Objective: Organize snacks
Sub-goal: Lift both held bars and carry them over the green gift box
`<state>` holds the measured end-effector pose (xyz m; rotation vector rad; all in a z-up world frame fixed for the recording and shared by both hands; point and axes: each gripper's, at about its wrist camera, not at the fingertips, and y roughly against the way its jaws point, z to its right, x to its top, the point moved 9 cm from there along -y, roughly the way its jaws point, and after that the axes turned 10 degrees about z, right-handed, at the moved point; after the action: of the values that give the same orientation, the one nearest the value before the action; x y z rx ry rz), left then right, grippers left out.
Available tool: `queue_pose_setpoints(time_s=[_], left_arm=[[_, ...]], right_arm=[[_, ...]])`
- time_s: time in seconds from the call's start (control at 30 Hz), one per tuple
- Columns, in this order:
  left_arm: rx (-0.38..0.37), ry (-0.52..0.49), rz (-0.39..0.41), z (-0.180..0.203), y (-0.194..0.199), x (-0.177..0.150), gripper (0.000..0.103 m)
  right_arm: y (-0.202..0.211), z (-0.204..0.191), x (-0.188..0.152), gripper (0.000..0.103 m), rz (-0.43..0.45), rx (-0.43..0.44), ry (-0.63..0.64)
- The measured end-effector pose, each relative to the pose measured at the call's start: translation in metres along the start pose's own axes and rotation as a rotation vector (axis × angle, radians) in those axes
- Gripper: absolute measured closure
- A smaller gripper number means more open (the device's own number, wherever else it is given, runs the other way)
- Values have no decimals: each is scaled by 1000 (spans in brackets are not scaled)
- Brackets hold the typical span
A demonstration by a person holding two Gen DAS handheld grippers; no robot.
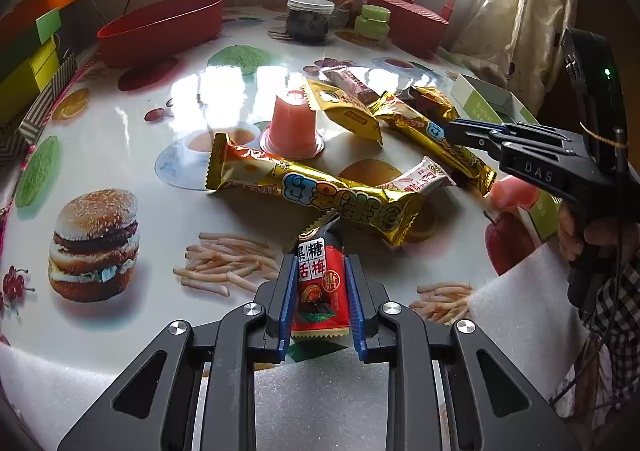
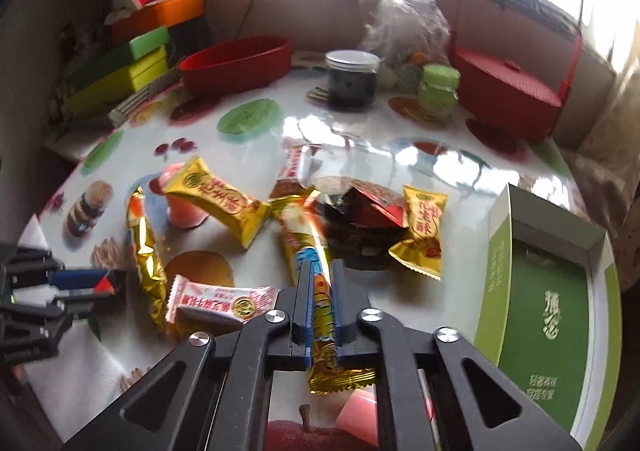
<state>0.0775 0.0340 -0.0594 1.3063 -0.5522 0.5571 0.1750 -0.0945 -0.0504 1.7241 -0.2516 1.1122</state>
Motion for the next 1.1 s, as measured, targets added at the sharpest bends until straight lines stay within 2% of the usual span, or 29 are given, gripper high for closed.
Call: queue_pose_setpoints(time_s=[0.1,0.2,0.57,1.1], left_arm=[[1,7,-4,-1,0,-1,79],[5,2,-14,-1,-4,-2,78],[11,-3,-2,2,-6,-1,79],[-44,-53,78,33,19,29,81]], right_arm=[[-3,-4,0,82,-8,28,-17],[-9,-10,-3,79,-28,15,24],[-20,-13,-12,81,-62,0,33],[36,-8,5,81,63,-5,-72]])
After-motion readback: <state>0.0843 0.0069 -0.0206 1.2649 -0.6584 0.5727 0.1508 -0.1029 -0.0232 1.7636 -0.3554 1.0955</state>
